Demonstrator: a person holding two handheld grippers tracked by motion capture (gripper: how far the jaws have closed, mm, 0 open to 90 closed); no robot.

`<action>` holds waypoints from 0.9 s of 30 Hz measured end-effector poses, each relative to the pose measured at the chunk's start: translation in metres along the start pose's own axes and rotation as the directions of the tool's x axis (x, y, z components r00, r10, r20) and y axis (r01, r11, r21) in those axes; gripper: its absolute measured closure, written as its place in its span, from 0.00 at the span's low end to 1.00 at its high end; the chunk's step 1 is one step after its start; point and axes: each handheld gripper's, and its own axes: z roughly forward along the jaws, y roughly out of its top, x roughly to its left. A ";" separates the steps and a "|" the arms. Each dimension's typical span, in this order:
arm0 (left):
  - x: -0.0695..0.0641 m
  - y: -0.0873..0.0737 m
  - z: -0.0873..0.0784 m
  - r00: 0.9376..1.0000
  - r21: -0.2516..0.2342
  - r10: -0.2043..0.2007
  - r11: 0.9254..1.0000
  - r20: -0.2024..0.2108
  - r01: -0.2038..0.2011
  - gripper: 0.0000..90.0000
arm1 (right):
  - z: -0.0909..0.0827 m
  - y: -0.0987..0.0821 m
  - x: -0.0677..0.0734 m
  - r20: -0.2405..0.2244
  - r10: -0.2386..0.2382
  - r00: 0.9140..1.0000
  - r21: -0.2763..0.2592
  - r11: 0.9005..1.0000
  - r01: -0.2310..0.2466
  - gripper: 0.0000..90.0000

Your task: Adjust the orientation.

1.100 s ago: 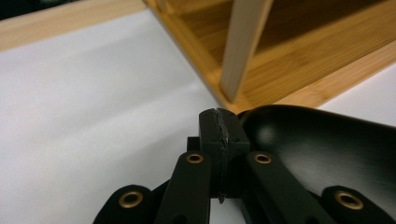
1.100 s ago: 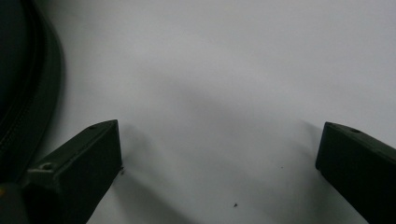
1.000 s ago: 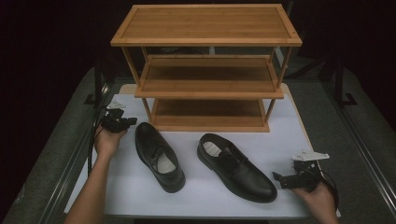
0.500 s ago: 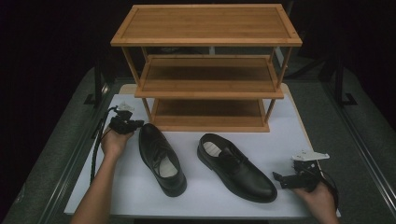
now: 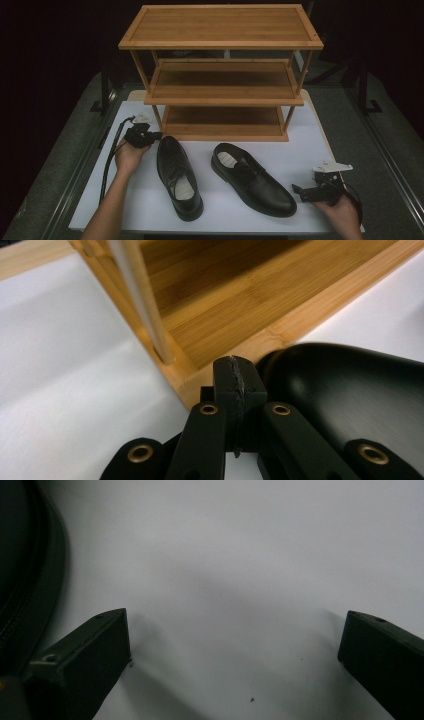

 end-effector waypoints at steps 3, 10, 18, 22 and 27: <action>-0.012 -0.018 -0.022 1.000 0.001 0.007 1.000 0.007 -0.007 1.00 | 0.000 0.000 0.000 0.000 0.001 1.000 0.001 1.000 -0.001 0.00; -0.035 -0.044 -0.045 0.999 0.001 0.017 1.000 0.030 -0.017 1.00 | 0.000 0.000 0.000 0.000 -0.001 1.000 0.001 1.000 0.001 0.00; -0.060 -0.064 -0.048 0.995 0.031 0.028 0.999 0.096 -0.031 1.00 | 0.000 0.000 0.000 0.001 0.001 1.000 0.002 1.000 -0.001 0.00; -0.060 -0.063 -0.042 0.994 0.033 0.032 0.999 0.104 -0.036 1.00 | 0.000 0.000 0.000 0.001 0.000 1.000 0.001 1.000 0.000 0.00; -0.059 -0.062 -0.040 0.993 0.034 0.038 0.999 0.109 -0.042 1.00 | 0.000 0.000 0.000 0.001 0.002 1.000 0.003 1.000 -0.002 0.00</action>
